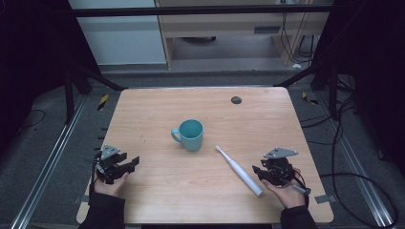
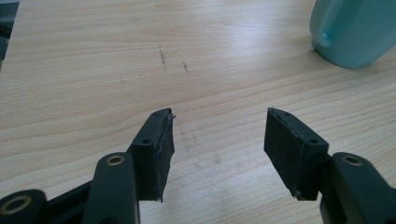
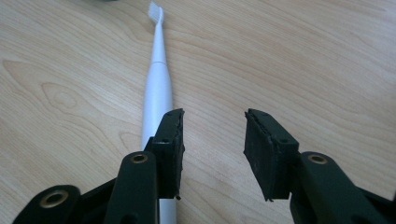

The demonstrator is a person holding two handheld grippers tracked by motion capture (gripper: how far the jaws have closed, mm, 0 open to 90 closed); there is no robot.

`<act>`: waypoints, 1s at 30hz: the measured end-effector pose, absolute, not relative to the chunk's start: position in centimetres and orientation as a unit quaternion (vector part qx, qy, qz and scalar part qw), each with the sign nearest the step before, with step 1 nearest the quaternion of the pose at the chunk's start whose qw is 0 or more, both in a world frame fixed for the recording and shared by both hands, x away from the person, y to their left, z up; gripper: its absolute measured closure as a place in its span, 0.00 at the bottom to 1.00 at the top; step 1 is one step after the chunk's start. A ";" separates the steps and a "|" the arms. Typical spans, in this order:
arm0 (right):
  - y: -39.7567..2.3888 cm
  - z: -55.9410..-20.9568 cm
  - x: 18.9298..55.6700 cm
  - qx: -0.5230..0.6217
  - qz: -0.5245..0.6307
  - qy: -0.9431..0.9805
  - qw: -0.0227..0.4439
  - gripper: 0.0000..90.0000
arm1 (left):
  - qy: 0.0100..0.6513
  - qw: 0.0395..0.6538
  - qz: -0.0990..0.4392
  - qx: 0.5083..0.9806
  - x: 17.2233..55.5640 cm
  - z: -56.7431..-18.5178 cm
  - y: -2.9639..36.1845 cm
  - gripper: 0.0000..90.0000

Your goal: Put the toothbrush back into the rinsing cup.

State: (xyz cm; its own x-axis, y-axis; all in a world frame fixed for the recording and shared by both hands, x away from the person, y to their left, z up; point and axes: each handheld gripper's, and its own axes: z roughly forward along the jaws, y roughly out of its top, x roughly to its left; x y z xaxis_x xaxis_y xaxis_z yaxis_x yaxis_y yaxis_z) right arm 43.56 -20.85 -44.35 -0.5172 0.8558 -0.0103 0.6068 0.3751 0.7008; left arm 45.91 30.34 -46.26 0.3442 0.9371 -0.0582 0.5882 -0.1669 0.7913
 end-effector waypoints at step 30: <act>-15.6 -44.3 46.8 0.427 0.228 0.870 0.097 0.57 | 0.524 0.370 0.217 0.736 46.3 -46.6 30.4 0.44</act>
State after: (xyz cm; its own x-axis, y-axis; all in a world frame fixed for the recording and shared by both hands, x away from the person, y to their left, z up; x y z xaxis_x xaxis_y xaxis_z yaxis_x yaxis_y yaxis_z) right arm 46.83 -15.61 -44.26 -0.6172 0.7864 0.0249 0.6979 0.5326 0.4789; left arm 46.27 30.37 -46.65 0.3569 0.9317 -0.0674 0.6101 -0.1778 0.7721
